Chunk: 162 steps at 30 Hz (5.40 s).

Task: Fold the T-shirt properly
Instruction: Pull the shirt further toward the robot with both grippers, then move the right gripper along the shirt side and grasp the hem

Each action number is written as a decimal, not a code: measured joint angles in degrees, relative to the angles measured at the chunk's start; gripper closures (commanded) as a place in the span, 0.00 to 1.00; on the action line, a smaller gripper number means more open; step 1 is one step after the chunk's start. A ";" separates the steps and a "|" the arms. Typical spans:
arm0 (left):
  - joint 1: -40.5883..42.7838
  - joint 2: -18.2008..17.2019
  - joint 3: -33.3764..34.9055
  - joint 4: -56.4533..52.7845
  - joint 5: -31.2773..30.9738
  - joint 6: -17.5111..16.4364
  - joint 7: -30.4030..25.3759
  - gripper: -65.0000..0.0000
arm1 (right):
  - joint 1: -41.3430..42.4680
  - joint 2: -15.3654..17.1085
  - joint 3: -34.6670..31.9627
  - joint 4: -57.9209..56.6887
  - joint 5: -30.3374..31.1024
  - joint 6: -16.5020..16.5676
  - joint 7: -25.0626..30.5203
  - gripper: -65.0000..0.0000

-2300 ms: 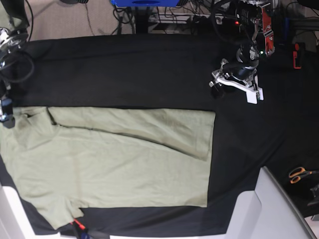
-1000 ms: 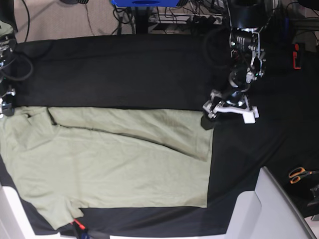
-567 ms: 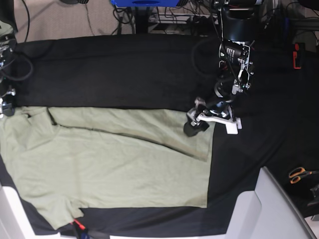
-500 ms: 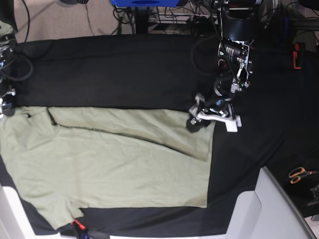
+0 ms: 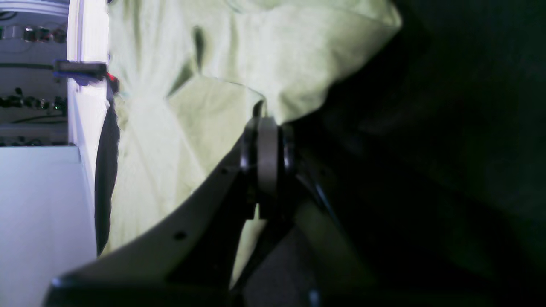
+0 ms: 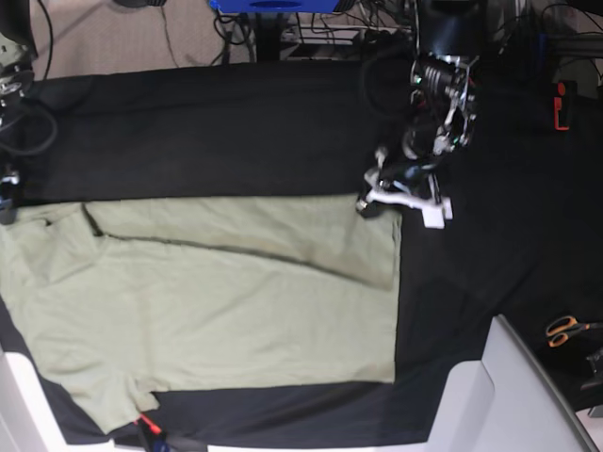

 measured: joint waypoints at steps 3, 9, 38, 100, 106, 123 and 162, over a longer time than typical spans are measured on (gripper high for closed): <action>1.90 -0.22 -0.02 3.67 1.07 0.94 1.25 1.00 | -0.28 -0.13 -0.02 0.07 -0.02 0.04 -0.09 1.00; 6.43 -2.73 0.20 10.01 0.83 3.63 2.14 1.00 | -3.23 -0.48 -0.04 0.09 0.17 0.33 -3.52 1.00; 24.72 -13.79 0.31 25.59 0.74 3.41 1.92 1.00 | -24.94 -20.94 0.35 48.59 0.55 2.84 -23.76 1.00; 33.70 -8.70 -25.05 35.67 1.18 3.50 2.03 1.00 | -38.75 -26.14 -26.60 72.28 -0.13 5.55 -32.20 0.97; 33.86 -8.87 -23.47 35.65 1.18 3.45 2.14 1.00 | -34.71 -25.62 -27.10 64.26 -0.02 5.46 -31.74 0.99; 33.55 -8.81 -23.52 35.65 1.18 3.48 2.14 1.00 | -25.88 -21.77 -27.06 50.99 0.15 5.55 -30.16 0.99; 31.47 -8.63 -23.54 34.47 1.20 3.48 2.12 1.00 | 10.62 -1.07 -42.93 -5.99 -23.06 -0.70 13.86 0.90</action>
